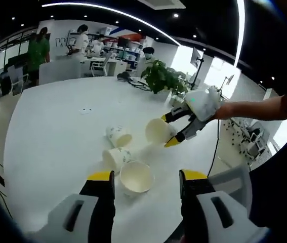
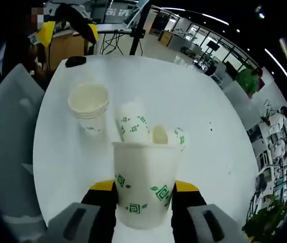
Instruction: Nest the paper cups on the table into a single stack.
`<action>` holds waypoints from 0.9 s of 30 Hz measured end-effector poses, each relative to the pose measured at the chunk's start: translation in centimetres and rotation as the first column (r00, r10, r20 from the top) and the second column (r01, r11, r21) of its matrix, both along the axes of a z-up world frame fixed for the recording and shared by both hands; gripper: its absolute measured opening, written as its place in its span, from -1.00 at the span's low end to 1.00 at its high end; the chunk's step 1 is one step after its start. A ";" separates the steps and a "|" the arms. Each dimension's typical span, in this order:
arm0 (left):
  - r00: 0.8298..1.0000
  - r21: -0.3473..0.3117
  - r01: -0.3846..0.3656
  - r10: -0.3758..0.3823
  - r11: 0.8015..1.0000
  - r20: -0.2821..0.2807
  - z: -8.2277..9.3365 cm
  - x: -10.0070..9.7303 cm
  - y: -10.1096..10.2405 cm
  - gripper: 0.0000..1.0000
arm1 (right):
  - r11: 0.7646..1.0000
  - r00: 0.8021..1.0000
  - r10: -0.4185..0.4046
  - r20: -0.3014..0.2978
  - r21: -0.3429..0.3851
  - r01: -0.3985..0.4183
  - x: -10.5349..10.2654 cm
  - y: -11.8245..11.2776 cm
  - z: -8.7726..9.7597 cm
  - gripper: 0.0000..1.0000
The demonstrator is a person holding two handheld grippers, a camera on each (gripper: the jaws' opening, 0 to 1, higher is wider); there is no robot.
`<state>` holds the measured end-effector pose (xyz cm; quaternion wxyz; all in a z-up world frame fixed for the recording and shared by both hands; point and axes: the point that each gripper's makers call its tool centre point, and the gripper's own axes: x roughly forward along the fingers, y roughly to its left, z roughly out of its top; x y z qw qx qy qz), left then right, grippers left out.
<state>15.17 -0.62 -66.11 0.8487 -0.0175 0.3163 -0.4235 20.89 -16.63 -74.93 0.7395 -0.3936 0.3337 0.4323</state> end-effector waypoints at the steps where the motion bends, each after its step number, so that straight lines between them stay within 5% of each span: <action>1: 1.000 0.000 0.001 -0.001 1.000 0.001 0.1 0.0 -0.1 -0.01 | 1.000 1.000 -0.001 0.007 0.021 0.001 0.0 0.5 0.5 -0.19; 12: 0.997 -0.027 0.075 -0.074 0.997 0.037 2.5 1.2 -3.3 -0.04 | 0.992 0.998 0.029 0.051 0.118 -0.035 -0.9 4.9 3.7 -0.19; 27: 0.992 -0.042 0.127 -0.126 0.991 0.014 2.8 2.0 -5.6 -0.15 | 0.970 0.990 0.101 0.100 0.211 -0.121 -3.3 11.0 6.6 -0.19</action>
